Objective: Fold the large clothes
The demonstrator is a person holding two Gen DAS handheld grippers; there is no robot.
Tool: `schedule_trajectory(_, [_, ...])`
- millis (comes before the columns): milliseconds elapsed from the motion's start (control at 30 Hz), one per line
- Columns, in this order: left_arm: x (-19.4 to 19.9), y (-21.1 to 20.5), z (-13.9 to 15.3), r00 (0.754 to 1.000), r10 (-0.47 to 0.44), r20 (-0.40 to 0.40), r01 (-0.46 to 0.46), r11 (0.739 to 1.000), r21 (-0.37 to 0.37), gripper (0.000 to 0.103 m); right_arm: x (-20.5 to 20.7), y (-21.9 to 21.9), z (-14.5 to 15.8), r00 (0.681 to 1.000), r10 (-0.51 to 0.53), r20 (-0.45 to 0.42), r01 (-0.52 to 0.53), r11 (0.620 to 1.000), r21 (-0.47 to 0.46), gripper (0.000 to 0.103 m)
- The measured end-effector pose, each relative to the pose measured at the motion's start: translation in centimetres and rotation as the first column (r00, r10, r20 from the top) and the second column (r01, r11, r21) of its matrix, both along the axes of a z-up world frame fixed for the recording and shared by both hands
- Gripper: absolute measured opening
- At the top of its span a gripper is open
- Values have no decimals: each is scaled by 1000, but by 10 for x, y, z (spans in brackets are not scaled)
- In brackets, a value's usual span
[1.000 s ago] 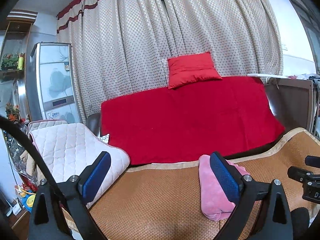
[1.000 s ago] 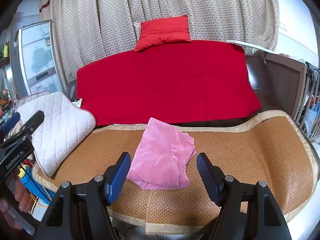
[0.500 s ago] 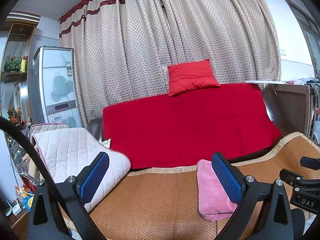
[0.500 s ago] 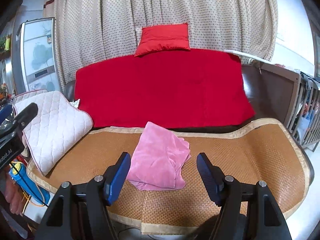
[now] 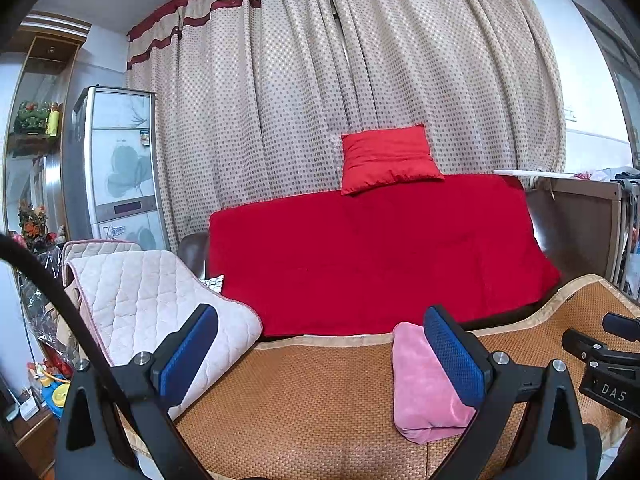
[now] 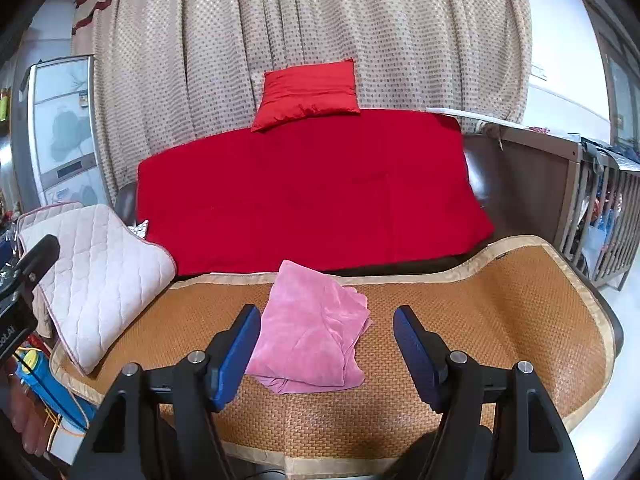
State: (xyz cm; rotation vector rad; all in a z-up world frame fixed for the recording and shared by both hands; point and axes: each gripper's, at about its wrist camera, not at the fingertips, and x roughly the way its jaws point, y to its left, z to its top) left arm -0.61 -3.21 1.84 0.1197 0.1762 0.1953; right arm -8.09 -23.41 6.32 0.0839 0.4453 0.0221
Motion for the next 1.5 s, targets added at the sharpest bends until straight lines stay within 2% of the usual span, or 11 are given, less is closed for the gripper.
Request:
schedule_trajectory(1033, [-7, 0, 1, 1000, 7, 13, -7, 1000, -15, 102, -3, 8, 3, 1000, 8, 12, -8, 999, -34, 73])
schedule_trajectory(1500, [-12, -1, 1, 1000, 2, 23, -2, 1000, -20, 102, -14, 14, 7, 995, -61, 74, 69, 992, -105, 73])
